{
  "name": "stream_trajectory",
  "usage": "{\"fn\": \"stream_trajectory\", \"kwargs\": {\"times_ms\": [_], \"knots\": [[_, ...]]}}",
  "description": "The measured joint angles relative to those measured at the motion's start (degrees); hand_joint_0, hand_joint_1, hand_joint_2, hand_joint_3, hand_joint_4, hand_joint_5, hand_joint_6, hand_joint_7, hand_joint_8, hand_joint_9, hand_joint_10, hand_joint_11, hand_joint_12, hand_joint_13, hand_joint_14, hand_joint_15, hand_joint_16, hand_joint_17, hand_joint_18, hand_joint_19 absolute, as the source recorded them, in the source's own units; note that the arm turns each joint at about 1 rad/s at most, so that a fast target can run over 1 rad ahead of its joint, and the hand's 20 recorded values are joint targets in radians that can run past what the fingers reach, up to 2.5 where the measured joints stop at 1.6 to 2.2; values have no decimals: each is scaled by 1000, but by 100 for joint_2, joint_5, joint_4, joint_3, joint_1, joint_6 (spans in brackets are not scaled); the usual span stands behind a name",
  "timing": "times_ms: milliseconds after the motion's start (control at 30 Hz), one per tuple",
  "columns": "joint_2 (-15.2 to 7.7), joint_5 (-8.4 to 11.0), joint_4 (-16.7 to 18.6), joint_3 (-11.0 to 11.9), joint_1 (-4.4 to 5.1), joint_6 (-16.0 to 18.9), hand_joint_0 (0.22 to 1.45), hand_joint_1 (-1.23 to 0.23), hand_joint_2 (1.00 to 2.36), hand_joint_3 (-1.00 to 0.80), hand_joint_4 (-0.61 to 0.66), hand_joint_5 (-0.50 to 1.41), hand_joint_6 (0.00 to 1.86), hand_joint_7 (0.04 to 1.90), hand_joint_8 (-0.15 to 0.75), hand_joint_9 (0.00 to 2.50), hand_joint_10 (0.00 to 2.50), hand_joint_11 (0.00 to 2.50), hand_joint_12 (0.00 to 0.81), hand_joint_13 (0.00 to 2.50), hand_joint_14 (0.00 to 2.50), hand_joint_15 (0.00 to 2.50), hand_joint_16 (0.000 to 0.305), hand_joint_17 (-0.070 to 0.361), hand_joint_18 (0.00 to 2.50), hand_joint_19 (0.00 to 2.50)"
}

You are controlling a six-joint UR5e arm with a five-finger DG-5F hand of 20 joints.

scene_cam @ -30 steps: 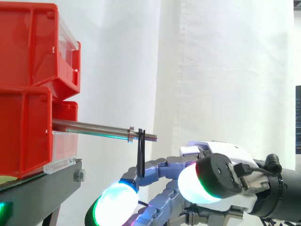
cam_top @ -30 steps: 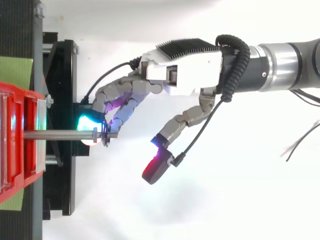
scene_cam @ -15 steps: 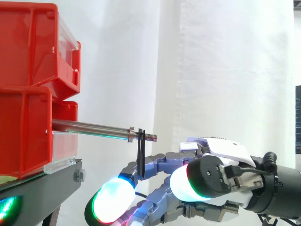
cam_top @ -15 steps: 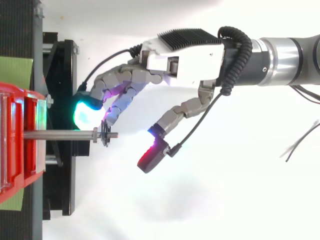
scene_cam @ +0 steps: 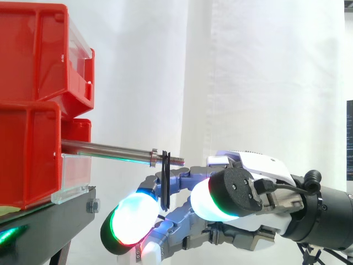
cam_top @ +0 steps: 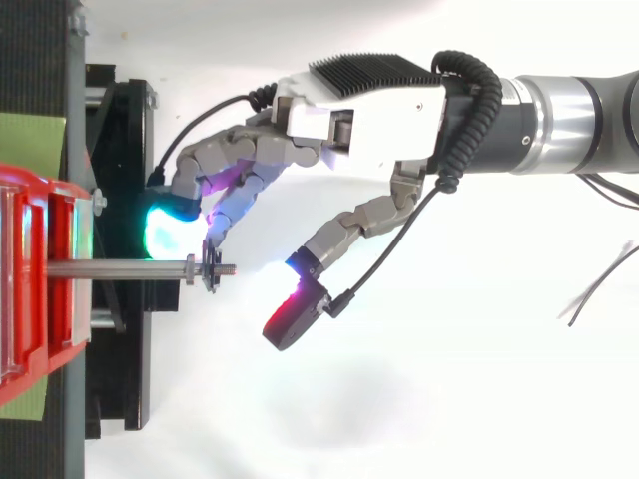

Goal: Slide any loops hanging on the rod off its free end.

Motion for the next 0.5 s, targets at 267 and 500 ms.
{"fn": "stream_trajectory", "kwargs": {"times_ms": [267, 500], "knots": [[0, 61, 0, 26, 33, 76, 607, -690, 1000, -493, 303, -79, 503, 1112, 290, 904, 6, 192, 295, 758, 5, 130, 28, 63, 571, 125], [3, 78, -125, 130, 35, 240, 618, -693, 1004, -456, 242, -62, 501, 1283, 291, 906, 5, 202, 298, 763, 5, 136, 28, 63, 574, 128]]}}
